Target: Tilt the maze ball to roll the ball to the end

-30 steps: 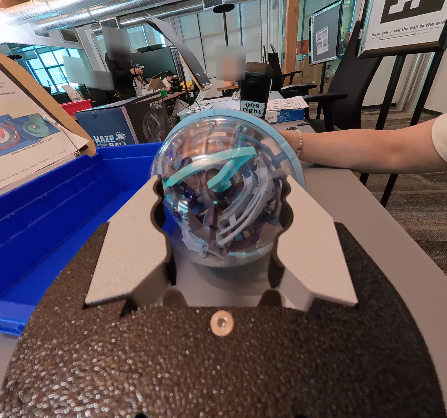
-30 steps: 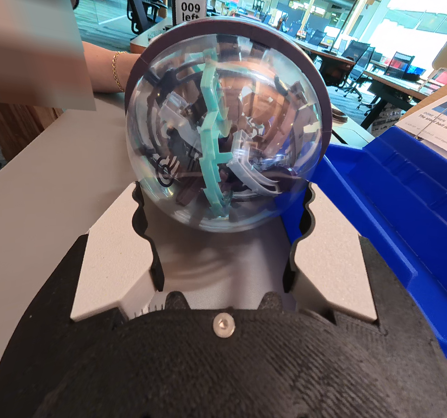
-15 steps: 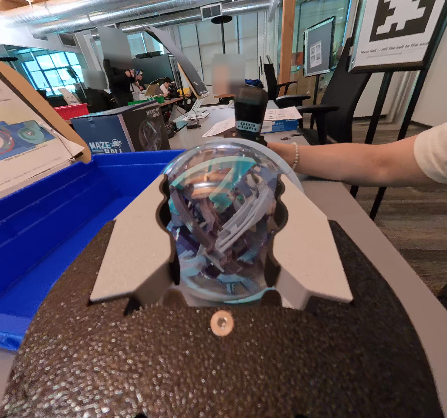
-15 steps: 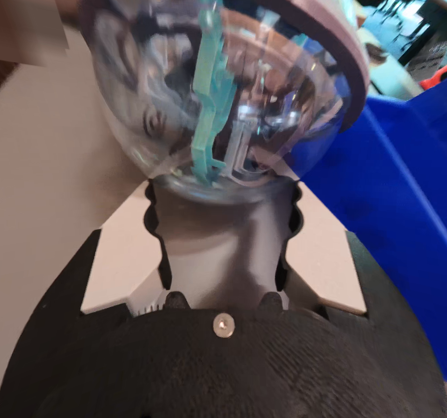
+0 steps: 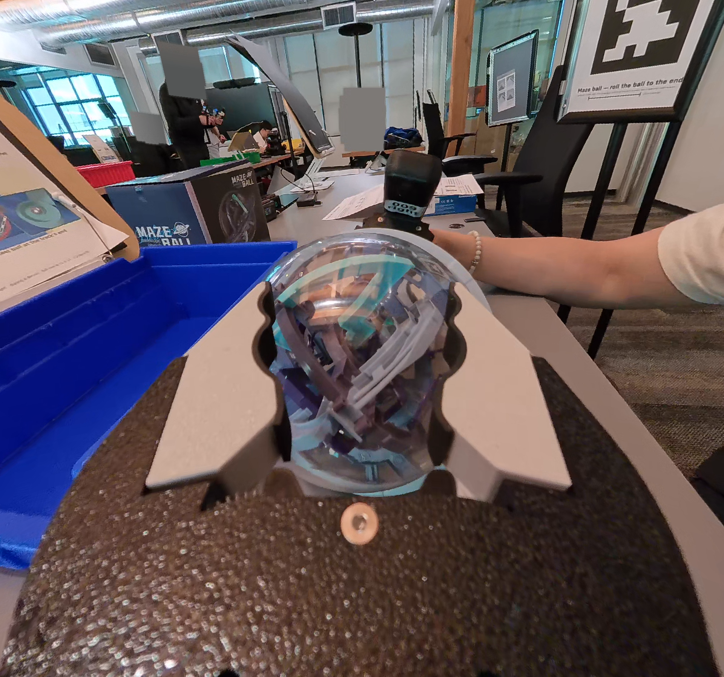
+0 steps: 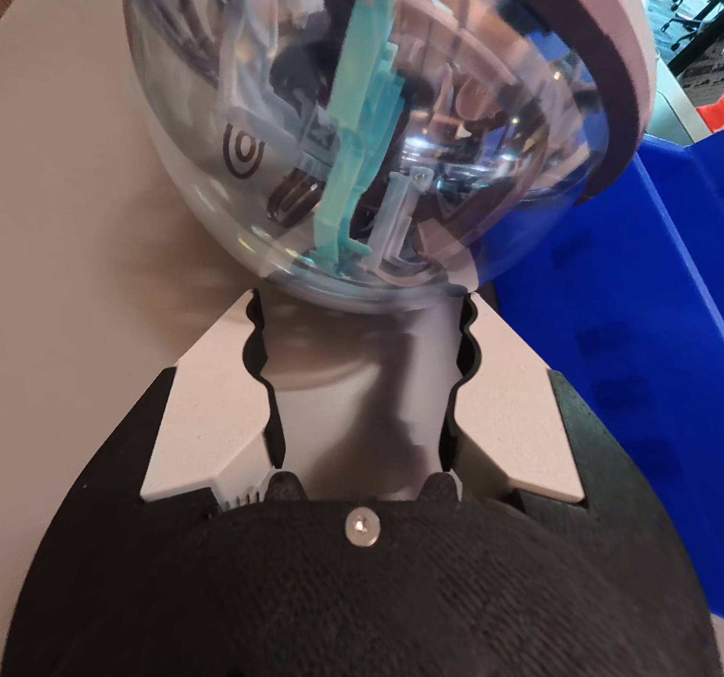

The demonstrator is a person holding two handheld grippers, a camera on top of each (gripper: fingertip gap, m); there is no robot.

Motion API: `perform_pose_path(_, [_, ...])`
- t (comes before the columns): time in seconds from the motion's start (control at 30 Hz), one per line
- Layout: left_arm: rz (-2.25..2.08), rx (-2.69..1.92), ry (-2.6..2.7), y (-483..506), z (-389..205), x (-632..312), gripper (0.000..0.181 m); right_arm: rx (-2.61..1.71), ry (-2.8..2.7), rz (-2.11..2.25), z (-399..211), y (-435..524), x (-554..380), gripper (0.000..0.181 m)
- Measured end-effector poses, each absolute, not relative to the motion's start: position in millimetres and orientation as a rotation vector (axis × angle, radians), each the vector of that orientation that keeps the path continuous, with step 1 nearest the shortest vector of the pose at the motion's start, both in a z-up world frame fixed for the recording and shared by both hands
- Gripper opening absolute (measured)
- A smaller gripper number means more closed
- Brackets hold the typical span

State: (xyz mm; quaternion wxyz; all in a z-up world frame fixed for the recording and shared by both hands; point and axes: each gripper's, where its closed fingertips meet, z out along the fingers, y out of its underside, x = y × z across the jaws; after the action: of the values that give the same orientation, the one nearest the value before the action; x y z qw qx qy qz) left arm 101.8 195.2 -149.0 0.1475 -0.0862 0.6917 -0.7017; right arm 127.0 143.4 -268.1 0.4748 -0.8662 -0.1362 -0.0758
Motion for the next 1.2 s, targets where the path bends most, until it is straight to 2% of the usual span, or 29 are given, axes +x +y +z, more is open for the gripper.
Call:
perform_pose_path(0.17, [-2.006, -0.248, 1.996, 193.7, -148.7, 101.5, 0.085, -2.030, -0.315, -0.161, -240.2, 144.5, 121.1, 0.112])
perform_pose_path(0.37, [-1.965, -0.195, 2.007, 188.9, -148.6, 96.4, 0.085, -1.683, -0.269, -0.106, -178.9, 149.5, 110.5, 0.124])
perform_pose_path(0.43, [-1.948, -0.168, 2.007, 186.1, -148.5, 94.2, 0.085, -1.689, -0.263, -0.110, -182.0, 154.2, 111.0, 0.136])
perform_pose_path(0.67, [-1.921, -0.105, 1.962, 176.3, -147.6, 90.1, 0.087, -1.764, -0.283, -0.119, -205.9, 164.1, 108.6, 0.150])
perform_pose_path(0.8, [-1.806, -0.107, 1.868, 177.6, -142.8, 97.8, 0.110, -1.778, -0.284, -0.135, -207.4, 162.0, 110.5, 0.151])
perform_pose_path(1.0, [-1.783, -0.205, 1.872, 177.0, -145.1, 104.8, 0.132, -1.755, -0.292, -0.160, -207.7, 159.0, 110.3, 0.150])
perform_pose_path(1.13, [-1.900, -0.285, 2.049, 164.5, -162.6, 97.3, 0.127, -1.743, -0.321, -0.206, -207.0, 155.8, 105.2, 0.150])
perform_pose_path(1.2, [-1.943, -0.306, 2.079, 159.7, -167.9, 95.1, 0.134, -1.737, -0.341, -0.250, -207.6, 152.9, 101.2, 0.150])
